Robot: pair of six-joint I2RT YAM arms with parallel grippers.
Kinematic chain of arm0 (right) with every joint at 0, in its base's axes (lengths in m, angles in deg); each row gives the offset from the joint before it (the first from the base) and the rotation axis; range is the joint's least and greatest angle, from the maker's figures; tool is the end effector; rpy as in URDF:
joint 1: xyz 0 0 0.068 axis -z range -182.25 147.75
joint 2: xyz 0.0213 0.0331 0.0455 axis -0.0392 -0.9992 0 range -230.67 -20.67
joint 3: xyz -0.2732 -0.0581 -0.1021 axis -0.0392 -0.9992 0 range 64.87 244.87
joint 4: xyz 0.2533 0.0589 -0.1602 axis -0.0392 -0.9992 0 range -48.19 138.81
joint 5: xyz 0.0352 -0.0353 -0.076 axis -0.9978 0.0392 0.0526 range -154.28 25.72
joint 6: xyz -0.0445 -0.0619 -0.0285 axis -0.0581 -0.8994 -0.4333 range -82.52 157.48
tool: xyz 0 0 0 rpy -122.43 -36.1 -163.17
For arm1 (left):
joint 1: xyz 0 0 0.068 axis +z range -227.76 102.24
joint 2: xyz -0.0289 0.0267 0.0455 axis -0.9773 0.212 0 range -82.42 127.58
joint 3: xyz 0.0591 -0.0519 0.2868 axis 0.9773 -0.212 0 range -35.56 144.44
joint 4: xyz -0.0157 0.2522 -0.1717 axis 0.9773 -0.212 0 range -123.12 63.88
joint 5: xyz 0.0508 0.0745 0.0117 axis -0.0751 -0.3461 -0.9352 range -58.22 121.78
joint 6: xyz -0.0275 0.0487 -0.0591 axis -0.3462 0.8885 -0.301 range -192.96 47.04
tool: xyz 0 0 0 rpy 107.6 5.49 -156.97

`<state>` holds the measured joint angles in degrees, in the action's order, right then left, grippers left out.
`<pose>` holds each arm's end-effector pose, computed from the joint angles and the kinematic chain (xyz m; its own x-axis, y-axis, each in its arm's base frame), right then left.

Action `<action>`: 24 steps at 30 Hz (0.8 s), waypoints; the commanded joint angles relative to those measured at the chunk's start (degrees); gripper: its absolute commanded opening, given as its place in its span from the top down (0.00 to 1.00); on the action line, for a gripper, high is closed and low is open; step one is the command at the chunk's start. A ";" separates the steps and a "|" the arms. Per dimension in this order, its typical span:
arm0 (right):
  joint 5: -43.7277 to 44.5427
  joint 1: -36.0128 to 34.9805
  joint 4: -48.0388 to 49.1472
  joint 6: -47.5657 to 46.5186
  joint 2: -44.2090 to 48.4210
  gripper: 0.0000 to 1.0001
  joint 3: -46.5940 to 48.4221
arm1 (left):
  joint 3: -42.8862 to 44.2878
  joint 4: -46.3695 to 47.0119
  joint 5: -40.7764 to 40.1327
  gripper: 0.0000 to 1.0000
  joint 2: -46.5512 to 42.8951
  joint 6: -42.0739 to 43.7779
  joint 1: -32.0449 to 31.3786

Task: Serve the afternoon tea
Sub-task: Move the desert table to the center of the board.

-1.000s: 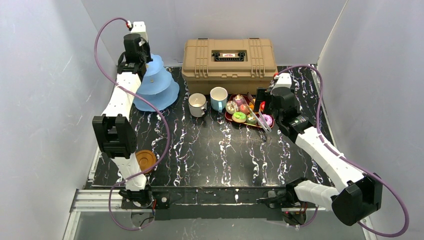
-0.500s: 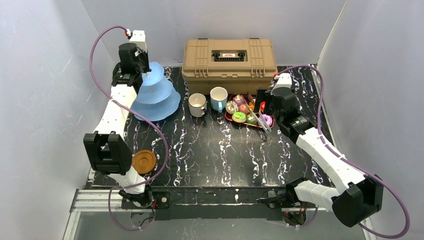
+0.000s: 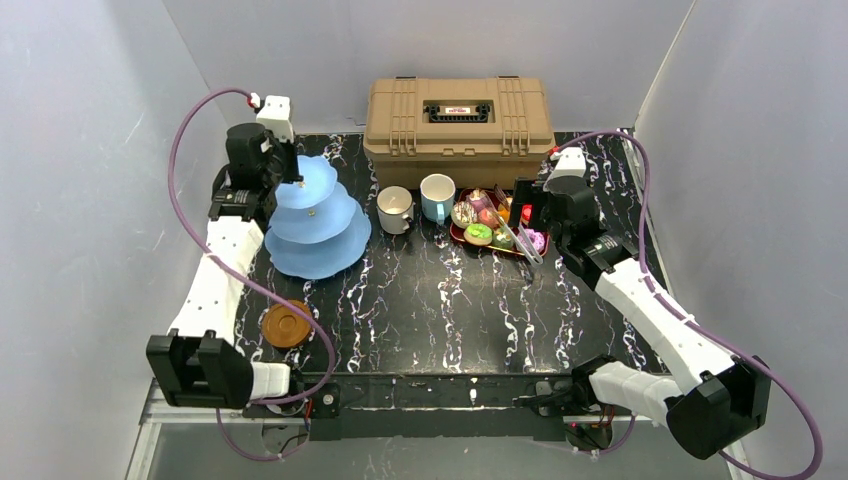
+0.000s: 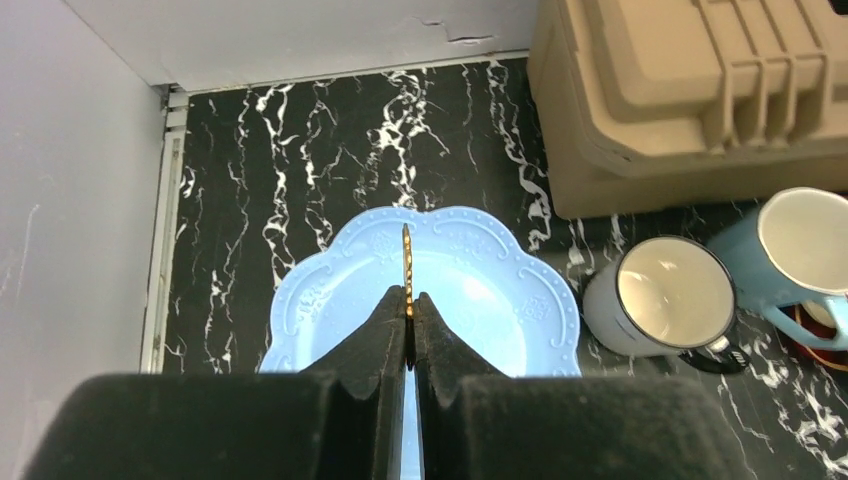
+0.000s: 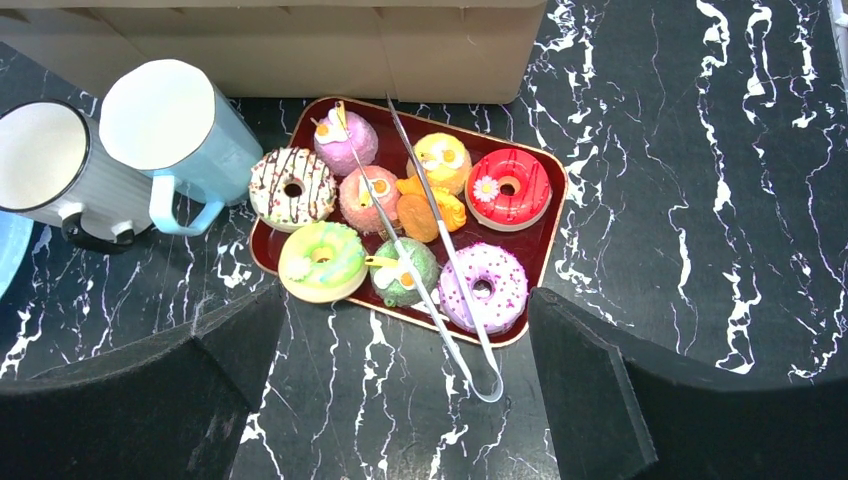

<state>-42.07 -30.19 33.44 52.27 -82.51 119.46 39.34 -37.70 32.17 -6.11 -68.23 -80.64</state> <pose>0.2853 0.1212 0.3377 -0.3605 0.0762 -0.9296 -0.0346 0.9949 0.0950 0.3848 -0.0197 0.4150 -0.2191 0.0936 -0.9712 0.0751 0.9941 0.0789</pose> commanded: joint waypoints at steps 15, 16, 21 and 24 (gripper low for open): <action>-0.01 -0.36 0.33 -0.55 3.14 0.00 -1.08 | -4.37 -6.78 7.53 1.00 -13.47 -4.29 -2.56; 0.02 -0.36 0.34 -0.55 3.13 0.00 -1.06 | -4.34 -7.32 7.65 1.00 -13.59 -4.29 -2.65; 0.02 -0.36 0.57 -0.47 2.79 0.00 -1.40 | -6.18 -7.94 7.56 1.00 -14.66 -3.08 -3.13; 0.14 -0.36 0.78 -0.24 2.61 0.00 -1.91 | -6.59 -8.32 7.42 1.00 -15.00 -2.80 -3.27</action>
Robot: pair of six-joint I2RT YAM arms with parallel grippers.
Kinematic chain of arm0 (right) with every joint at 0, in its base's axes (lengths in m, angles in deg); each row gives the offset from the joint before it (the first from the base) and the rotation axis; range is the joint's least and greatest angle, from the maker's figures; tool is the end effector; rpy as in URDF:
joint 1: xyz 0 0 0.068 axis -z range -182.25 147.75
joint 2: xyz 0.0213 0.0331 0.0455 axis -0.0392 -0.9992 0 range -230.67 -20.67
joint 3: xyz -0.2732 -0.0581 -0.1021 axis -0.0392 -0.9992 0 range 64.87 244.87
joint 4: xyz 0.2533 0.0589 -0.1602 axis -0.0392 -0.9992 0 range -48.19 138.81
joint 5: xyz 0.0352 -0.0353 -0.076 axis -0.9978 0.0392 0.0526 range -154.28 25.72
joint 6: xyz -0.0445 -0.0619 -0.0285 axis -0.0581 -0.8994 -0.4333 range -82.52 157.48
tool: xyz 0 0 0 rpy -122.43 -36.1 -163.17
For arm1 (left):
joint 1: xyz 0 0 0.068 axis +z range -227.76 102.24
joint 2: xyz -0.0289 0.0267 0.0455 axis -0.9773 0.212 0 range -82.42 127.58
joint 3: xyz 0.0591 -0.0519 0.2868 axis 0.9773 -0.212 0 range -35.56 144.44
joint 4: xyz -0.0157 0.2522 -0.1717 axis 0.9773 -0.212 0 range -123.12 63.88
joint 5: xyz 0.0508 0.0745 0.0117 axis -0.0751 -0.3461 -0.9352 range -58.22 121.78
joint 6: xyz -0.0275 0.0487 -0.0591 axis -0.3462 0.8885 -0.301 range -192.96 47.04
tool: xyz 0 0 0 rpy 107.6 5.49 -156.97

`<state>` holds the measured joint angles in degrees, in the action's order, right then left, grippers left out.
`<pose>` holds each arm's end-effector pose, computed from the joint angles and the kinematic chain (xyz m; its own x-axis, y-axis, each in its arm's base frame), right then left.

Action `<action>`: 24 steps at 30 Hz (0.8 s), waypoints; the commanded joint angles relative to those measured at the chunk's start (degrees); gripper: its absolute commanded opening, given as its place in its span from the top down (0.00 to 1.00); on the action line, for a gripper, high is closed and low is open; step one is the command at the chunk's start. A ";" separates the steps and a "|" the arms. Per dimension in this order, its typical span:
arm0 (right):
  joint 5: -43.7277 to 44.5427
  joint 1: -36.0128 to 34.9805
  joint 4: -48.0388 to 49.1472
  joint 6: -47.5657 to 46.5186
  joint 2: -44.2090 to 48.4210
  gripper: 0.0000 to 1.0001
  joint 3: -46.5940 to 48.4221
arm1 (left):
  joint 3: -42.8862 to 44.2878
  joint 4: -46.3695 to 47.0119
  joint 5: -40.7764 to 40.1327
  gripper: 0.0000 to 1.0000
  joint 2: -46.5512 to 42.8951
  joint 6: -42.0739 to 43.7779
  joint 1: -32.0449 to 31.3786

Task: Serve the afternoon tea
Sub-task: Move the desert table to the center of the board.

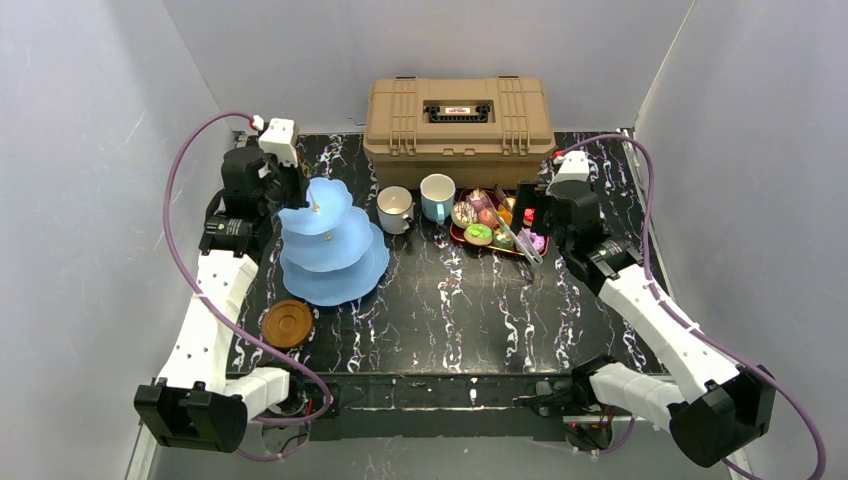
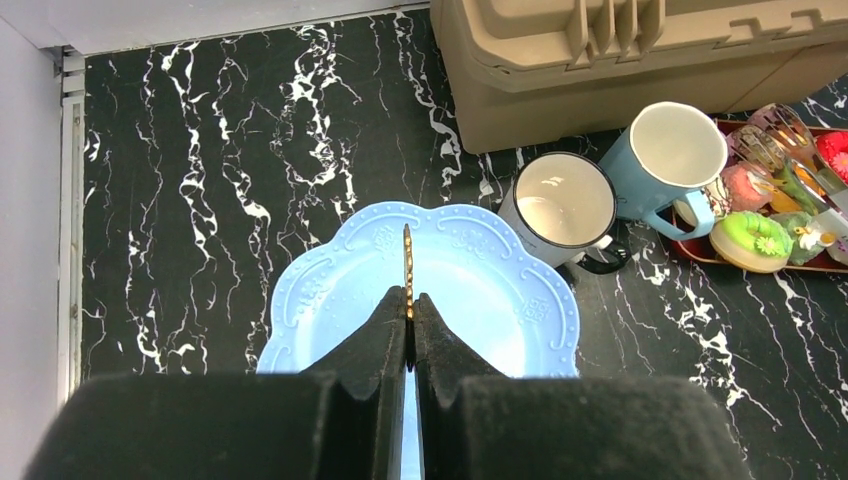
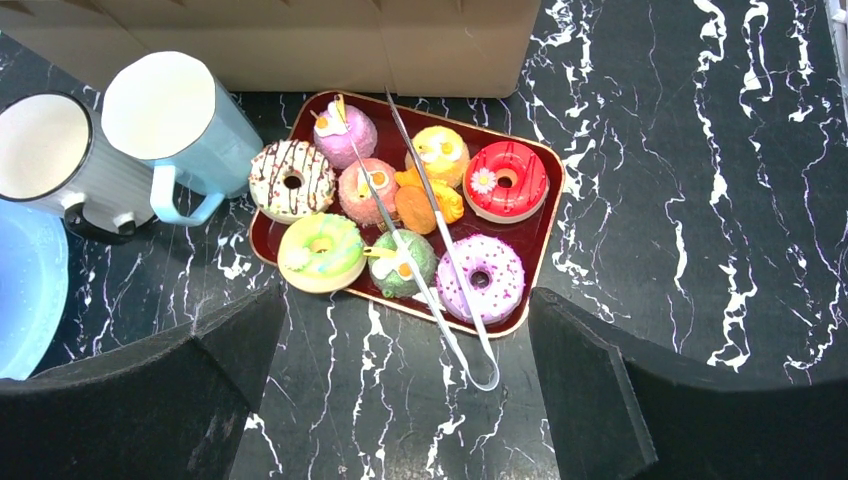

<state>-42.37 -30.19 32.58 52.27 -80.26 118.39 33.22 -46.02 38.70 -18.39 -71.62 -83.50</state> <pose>0.2763 0.1168 0.3390 -0.3572 0.0786 -0.9307 -0.0398 0.9943 0.0992 0.3155 -0.0401 0.4199 -0.2550 0.0490 -0.9657 0.2209 0.9753 -0.0089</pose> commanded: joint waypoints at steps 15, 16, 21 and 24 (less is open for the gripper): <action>6.64 -0.36 7.44 -0.81 -9.04 0.00 -5.68 | 4.89 -8.12 5.24 0.09 -2.92 -2.87 -0.50; 6.73 -0.36 8.19 -1.10 -10.21 0.00 -5.92 | 5.39 -8.40 5.37 0.06 -2.94 -3.04 -0.55; 6.16 -0.21 12.64 -2.80 -15.70 0.00 -6.50 | 10.48 -12.29 6.37 0.02 -1.53 -3.04 -0.50; 3.40 0.69 14.06 -4.03 -18.60 0.00 -5.48 | 13.85 -15.44 7.17 0.02 -0.48 -2.92 -0.50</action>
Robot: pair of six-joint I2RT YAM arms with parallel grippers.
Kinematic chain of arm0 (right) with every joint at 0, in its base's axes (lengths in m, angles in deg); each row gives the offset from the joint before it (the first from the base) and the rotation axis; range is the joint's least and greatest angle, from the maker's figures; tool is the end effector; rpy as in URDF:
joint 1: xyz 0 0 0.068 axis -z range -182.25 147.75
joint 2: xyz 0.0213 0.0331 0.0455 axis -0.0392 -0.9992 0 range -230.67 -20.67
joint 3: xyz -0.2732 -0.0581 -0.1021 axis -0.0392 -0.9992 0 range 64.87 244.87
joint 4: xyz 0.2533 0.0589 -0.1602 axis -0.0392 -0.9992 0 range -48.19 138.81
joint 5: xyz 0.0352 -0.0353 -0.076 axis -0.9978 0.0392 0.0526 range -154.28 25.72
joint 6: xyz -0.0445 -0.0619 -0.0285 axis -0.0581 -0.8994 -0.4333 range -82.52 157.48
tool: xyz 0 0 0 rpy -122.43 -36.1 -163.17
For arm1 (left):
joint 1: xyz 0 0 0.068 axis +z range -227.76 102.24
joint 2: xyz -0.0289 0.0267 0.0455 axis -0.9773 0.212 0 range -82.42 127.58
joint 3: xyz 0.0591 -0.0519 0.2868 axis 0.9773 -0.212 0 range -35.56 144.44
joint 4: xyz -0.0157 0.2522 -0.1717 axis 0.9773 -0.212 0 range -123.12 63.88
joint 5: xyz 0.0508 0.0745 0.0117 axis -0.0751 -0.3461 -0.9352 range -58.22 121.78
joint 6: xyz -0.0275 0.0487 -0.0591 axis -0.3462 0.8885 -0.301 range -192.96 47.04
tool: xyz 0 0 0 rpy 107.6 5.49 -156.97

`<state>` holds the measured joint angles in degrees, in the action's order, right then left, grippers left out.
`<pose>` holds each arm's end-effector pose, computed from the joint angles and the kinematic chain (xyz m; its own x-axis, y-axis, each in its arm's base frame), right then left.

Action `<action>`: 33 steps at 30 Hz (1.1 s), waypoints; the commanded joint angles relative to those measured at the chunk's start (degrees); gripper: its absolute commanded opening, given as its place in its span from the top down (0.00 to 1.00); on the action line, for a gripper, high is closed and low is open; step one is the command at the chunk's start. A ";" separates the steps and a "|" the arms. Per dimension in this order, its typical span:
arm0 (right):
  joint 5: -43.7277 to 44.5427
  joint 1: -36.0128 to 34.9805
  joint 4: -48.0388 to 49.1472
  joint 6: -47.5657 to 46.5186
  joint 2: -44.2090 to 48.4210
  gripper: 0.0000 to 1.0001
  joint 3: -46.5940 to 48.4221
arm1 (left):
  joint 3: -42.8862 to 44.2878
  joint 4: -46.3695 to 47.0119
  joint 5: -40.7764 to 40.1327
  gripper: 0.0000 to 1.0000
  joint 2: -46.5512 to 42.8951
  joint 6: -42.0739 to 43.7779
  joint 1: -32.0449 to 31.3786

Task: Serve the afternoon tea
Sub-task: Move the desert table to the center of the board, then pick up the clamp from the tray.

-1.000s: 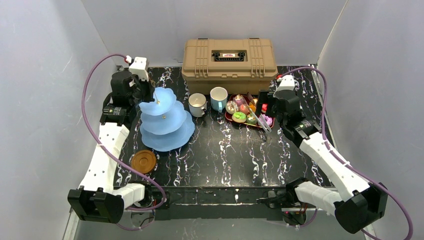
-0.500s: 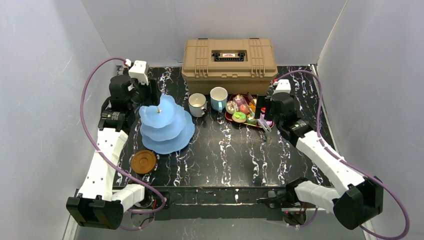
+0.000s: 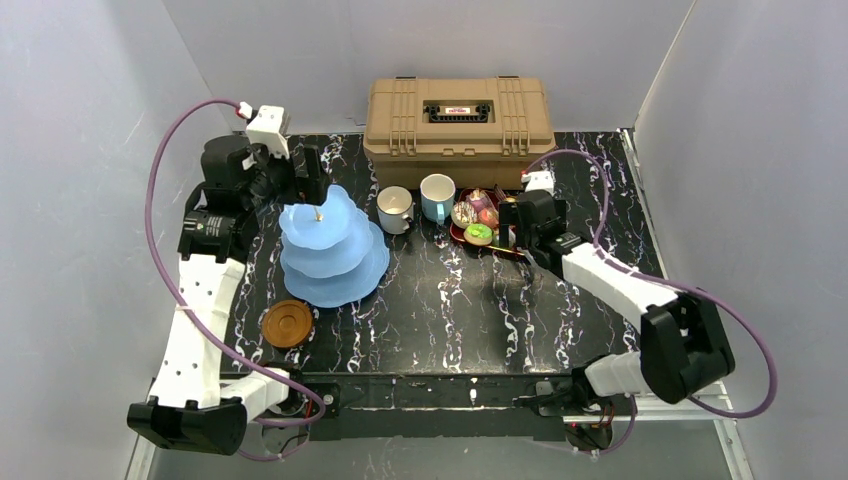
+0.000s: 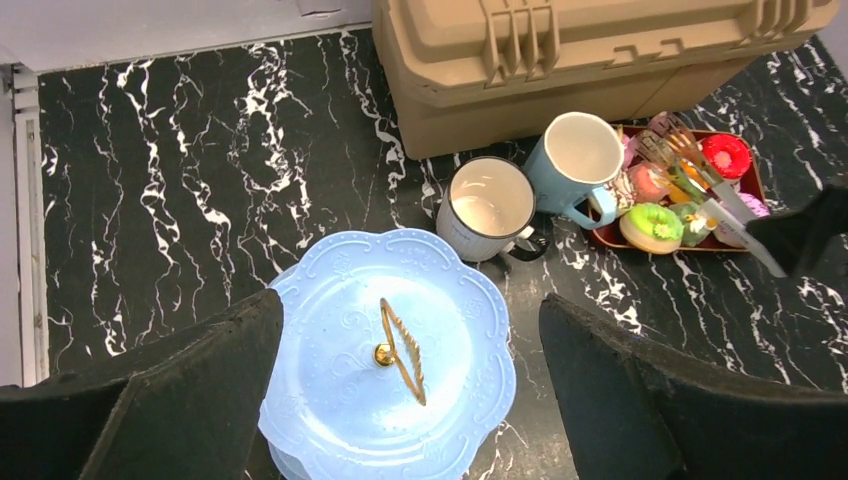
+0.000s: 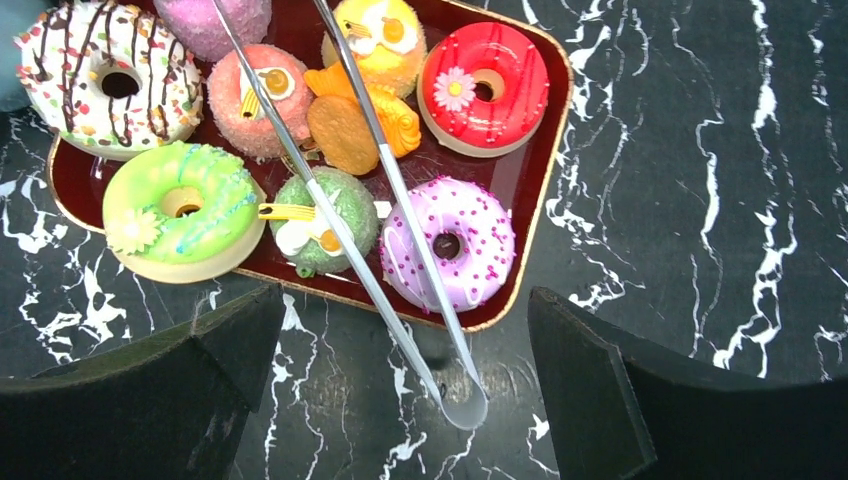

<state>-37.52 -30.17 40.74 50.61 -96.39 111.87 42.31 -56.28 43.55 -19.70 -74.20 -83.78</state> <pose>0.3178 0.1325 0.2244 -0.5379 -0.0556 -0.8412 0.0233 0.9965 -0.0808 0.2882 -0.0447 0.4677 -0.2640 0.0066 -0.9645 0.2929 0.9533 -0.0737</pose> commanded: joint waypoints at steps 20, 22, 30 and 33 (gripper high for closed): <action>-21.95 9.11 10.41 -1.21 -7.42 0.21 -2.18 | 19.59 -13.88 10.63 0.03 5.43 2.96 -0.16; -21.45 9.11 10.32 -1.02 -7.44 0.22 -2.51 | 20.28 -14.33 11.73 0.05 5.61 3.17 -0.13; -18.74 9.11 8.89 -1.86 -8.47 0.23 -1.51 | 21.36 -14.93 15.97 0.10 6.10 2.56 -0.19; -18.85 9.11 8.35 -1.96 -9.31 0.25 -1.13 | 21.26 -14.94 16.80 0.12 6.19 2.38 -0.14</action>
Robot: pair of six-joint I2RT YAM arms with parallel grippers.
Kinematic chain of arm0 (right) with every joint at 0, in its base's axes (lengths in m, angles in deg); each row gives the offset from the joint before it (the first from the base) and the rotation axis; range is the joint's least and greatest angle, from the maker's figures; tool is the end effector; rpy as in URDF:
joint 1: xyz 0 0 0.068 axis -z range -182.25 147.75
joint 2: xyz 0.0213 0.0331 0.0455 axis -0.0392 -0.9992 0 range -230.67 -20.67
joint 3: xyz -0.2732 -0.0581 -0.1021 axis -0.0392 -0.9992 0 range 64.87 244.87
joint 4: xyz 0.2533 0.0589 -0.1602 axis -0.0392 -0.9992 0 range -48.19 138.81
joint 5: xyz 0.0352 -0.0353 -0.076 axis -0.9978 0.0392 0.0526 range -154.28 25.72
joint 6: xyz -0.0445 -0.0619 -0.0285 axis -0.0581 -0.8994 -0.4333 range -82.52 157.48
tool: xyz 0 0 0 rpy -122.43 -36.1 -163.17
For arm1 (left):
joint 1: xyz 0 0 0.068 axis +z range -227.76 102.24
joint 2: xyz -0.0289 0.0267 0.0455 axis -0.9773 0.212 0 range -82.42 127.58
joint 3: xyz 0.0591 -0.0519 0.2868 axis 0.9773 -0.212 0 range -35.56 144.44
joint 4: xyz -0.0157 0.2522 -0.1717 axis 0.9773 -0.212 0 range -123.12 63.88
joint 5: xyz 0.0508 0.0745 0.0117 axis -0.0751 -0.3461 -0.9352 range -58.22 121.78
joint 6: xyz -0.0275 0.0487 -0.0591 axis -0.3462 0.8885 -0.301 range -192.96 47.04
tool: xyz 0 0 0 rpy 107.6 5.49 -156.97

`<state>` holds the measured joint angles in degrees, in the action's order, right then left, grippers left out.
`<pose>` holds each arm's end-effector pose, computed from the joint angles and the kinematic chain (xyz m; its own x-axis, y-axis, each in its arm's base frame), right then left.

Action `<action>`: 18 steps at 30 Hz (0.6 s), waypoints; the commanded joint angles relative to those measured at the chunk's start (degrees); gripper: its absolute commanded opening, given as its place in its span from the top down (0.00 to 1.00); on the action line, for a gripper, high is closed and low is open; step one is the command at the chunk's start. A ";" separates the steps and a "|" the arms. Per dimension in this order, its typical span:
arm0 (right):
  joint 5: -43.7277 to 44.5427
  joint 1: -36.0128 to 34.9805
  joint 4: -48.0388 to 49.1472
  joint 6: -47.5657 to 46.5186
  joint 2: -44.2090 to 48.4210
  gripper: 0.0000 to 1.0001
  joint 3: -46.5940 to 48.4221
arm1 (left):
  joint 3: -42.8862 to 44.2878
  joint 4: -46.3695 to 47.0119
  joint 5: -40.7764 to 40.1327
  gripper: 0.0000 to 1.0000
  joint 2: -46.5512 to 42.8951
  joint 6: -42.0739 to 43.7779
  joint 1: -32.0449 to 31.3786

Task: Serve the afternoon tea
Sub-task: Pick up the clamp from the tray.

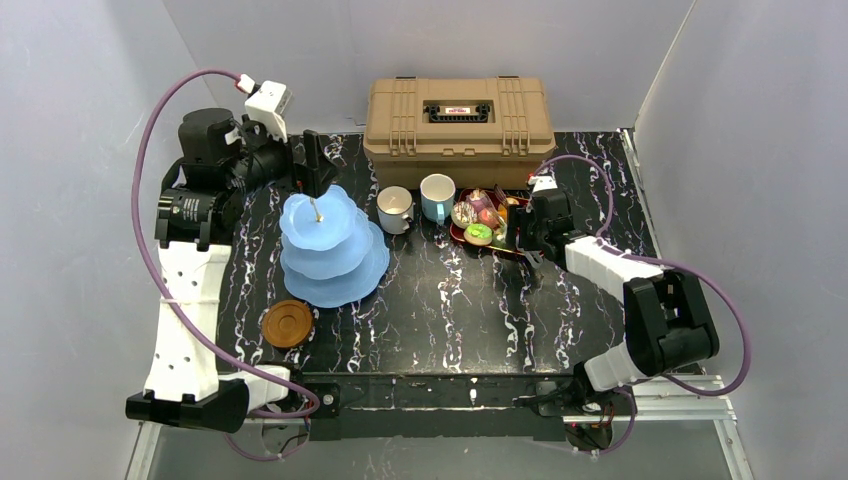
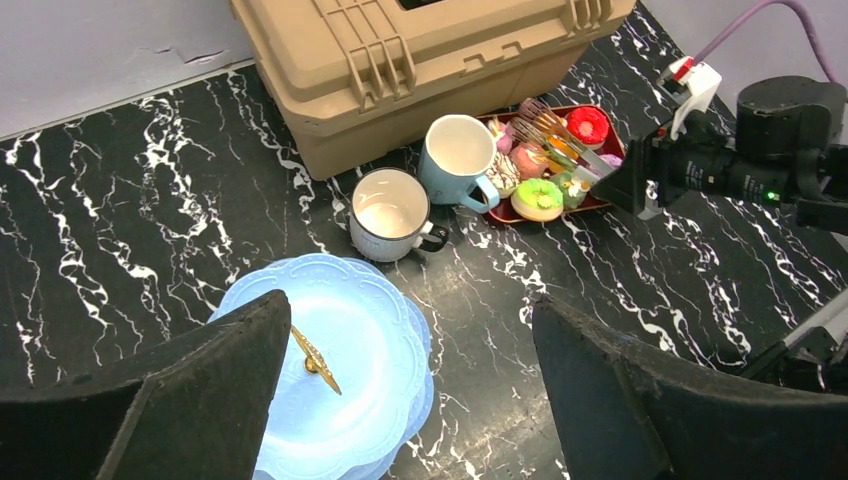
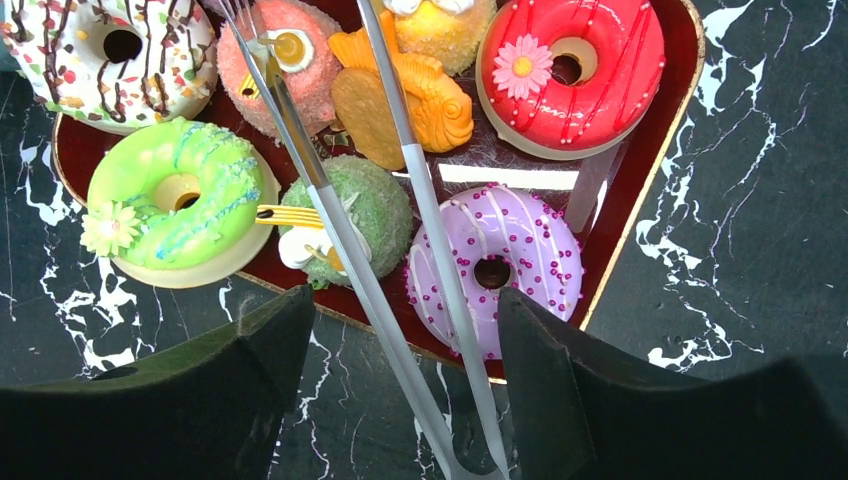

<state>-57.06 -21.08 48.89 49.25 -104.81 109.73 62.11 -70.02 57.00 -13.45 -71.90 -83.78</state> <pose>0.3490 0.1097 0.1722 -0.6321 -0.0018 -0.7749 -0.1012 0.9916 0.0802 0.2714 -0.0587 0.5401 -0.2514 0.0434 -0.9669 0.5084 0.8560 -0.0938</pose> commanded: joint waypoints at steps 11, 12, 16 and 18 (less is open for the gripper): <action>-0.92 -0.13 0.36 0.78 -0.57 0.46 1.17 | -0.38 -1.02 3.75 0.17 -0.40 0.76 -0.21; -0.68 -0.23 0.29 0.86 -0.16 0.49 1.26 | -0.53 -1.01 3.97 0.17 -0.46 0.85 -0.17; -0.29 -0.89 0.19 0.92 1.25 0.62 1.28 | -1.24 -1.02 5.27 0.17 -0.59 1.29 -0.15; 0.13 -1.43 0.02 0.72 1.60 0.64 1.49 | -1.60 -1.01 5.75 0.17 -0.66 1.46 -0.22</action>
<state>-57.67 -21.69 48.71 49.62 -105.75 109.73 61.17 -70.35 60.08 -13.38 -71.40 -83.78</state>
